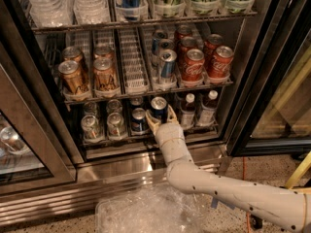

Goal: Pick pepsi can from bottom shelf of fridge

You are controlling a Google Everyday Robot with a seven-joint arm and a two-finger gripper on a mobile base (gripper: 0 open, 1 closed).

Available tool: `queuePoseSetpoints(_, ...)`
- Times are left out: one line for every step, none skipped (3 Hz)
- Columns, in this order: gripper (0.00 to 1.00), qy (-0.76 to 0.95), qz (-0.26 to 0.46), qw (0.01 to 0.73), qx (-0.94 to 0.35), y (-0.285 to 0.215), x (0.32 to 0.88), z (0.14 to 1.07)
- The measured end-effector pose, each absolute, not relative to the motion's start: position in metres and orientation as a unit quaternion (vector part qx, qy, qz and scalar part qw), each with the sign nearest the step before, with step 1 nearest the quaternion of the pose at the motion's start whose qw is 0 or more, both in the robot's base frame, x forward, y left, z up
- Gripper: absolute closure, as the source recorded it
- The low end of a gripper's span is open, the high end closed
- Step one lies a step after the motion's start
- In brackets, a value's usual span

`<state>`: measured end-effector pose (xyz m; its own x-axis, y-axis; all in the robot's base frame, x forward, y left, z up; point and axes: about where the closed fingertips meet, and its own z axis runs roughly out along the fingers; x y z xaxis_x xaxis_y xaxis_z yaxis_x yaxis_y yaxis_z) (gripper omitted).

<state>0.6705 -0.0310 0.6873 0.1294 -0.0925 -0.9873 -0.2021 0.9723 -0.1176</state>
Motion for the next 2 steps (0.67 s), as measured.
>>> queuePoseSetpoints(1.0,0.687,0.108,0.706,-0.134,-0.02,0.644,0.678)
queuePoseSetpoints(1.0,0.702,0.162,0.678,-0.145,-0.013,0.61,0.672)
